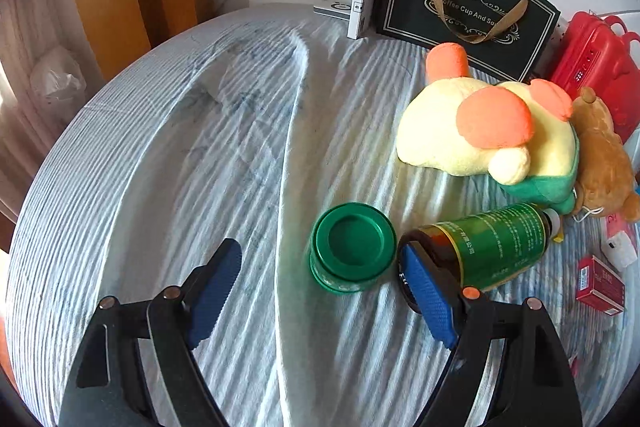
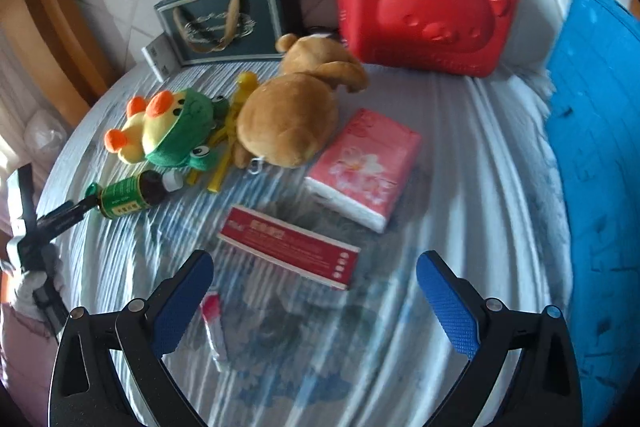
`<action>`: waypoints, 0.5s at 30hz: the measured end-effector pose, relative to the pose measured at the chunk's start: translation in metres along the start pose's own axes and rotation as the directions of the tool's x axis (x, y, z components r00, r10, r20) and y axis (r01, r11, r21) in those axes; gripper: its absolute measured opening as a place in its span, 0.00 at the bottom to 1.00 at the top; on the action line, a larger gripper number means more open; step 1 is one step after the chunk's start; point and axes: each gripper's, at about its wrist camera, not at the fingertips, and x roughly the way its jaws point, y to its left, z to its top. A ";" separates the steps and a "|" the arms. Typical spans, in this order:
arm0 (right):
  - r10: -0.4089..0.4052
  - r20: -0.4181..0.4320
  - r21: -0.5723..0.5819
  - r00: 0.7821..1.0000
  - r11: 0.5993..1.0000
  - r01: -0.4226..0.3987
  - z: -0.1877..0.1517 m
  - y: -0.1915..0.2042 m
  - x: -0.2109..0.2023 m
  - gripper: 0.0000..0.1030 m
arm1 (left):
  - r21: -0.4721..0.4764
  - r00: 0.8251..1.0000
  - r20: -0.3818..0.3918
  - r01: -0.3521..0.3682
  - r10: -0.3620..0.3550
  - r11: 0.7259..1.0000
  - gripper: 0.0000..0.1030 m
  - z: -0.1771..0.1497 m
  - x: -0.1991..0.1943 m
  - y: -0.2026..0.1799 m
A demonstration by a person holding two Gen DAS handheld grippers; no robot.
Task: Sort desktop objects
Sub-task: 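Grasp the green jar with the left gripper while the right grasps the green bottle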
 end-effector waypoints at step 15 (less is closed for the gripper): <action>0.142 -0.101 -0.639 0.985 0.749 -0.174 0.029 0.194 0.100 1.00 | -0.015 0.998 0.004 -0.055 0.055 0.998 0.40 -0.038 -0.035 0.009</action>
